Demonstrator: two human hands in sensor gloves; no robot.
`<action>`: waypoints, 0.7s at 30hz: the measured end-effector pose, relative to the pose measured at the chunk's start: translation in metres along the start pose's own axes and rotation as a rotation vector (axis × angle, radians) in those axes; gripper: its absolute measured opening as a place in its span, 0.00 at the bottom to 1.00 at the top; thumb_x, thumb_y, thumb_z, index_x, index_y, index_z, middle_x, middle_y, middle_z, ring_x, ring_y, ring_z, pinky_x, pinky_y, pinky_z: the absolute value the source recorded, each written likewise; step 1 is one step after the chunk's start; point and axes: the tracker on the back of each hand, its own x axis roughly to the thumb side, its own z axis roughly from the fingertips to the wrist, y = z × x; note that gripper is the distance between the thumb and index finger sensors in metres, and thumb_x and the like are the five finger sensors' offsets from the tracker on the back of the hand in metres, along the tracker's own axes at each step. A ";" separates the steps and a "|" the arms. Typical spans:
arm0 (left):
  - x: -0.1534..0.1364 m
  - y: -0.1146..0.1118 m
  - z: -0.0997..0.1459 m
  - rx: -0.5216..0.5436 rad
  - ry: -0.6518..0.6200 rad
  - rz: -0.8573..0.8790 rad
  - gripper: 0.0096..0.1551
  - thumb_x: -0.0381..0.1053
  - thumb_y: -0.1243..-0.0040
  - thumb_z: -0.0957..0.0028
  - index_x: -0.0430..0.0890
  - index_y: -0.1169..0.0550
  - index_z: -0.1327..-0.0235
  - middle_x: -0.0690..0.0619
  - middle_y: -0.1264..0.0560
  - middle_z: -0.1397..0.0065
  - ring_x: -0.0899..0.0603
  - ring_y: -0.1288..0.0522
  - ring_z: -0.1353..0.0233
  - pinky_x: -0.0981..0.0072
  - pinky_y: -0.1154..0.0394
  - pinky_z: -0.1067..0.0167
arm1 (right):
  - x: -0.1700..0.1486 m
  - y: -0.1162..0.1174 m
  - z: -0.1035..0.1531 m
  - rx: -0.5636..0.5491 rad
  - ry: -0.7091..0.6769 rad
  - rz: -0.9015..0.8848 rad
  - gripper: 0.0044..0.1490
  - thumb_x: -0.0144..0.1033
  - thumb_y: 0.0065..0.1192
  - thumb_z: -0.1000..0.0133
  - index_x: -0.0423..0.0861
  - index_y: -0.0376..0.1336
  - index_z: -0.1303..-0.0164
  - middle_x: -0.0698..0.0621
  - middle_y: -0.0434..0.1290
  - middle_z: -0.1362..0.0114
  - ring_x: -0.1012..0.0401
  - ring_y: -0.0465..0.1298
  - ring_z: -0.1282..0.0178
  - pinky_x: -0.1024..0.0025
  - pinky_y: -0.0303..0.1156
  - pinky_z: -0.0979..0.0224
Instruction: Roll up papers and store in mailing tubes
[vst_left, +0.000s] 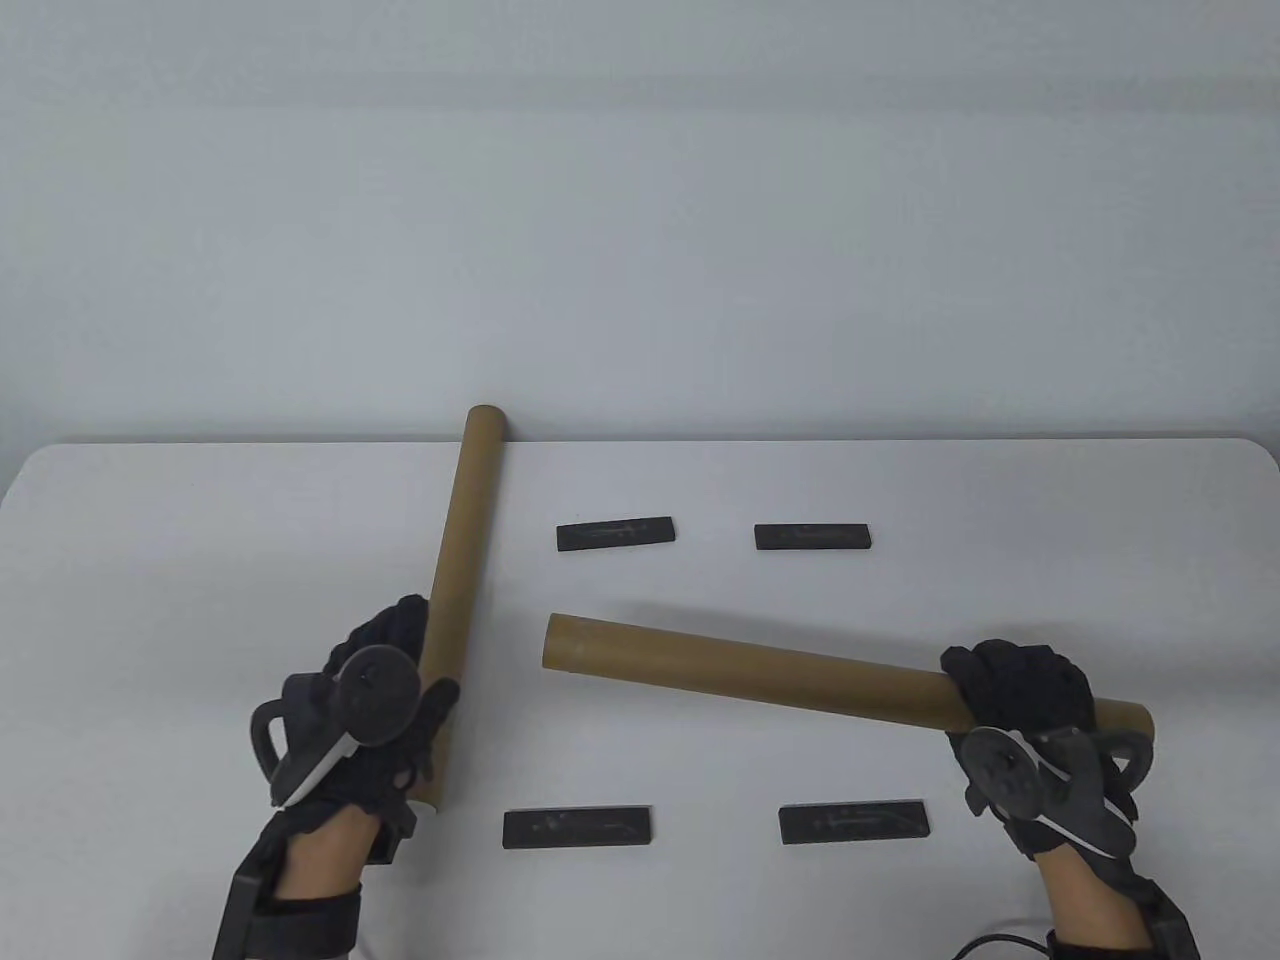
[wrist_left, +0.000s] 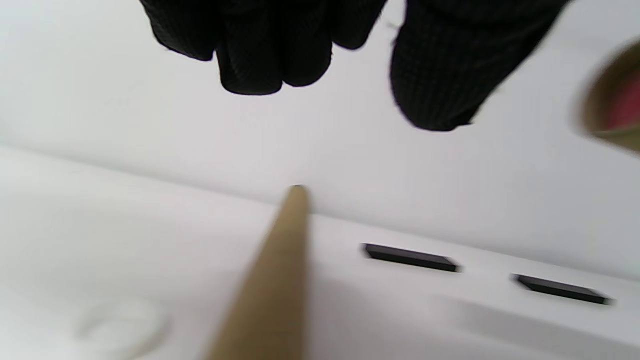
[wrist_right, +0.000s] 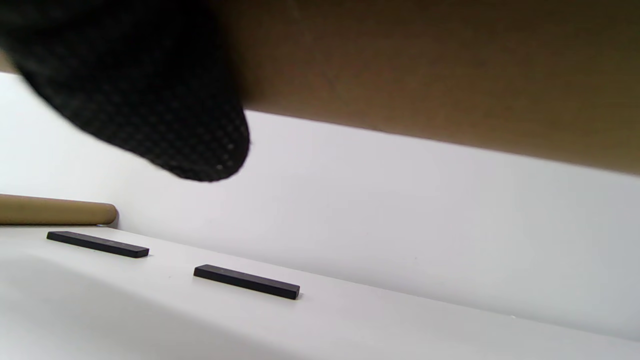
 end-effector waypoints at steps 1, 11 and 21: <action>-0.013 -0.002 -0.005 -0.034 0.062 -0.036 0.47 0.61 0.29 0.57 0.55 0.36 0.23 0.49 0.32 0.21 0.38 0.27 0.20 0.46 0.32 0.24 | 0.000 0.000 0.000 0.003 0.002 0.000 0.44 0.45 0.87 0.56 0.55 0.65 0.31 0.51 0.71 0.29 0.47 0.75 0.33 0.39 0.70 0.26; -0.065 -0.068 -0.042 -0.430 0.252 -0.144 0.44 0.59 0.30 0.56 0.62 0.36 0.24 0.53 0.36 0.18 0.35 0.33 0.17 0.41 0.38 0.23 | 0.002 -0.001 -0.001 0.024 -0.010 0.034 0.44 0.45 0.87 0.56 0.55 0.65 0.31 0.51 0.71 0.29 0.47 0.75 0.33 0.39 0.70 0.25; -0.065 -0.104 -0.053 -0.512 0.160 -0.193 0.47 0.56 0.32 0.54 0.66 0.44 0.24 0.58 0.46 0.15 0.39 0.42 0.14 0.46 0.41 0.21 | 0.005 0.001 -0.002 0.046 -0.028 0.042 0.44 0.45 0.87 0.56 0.55 0.65 0.31 0.51 0.71 0.29 0.47 0.75 0.32 0.39 0.69 0.25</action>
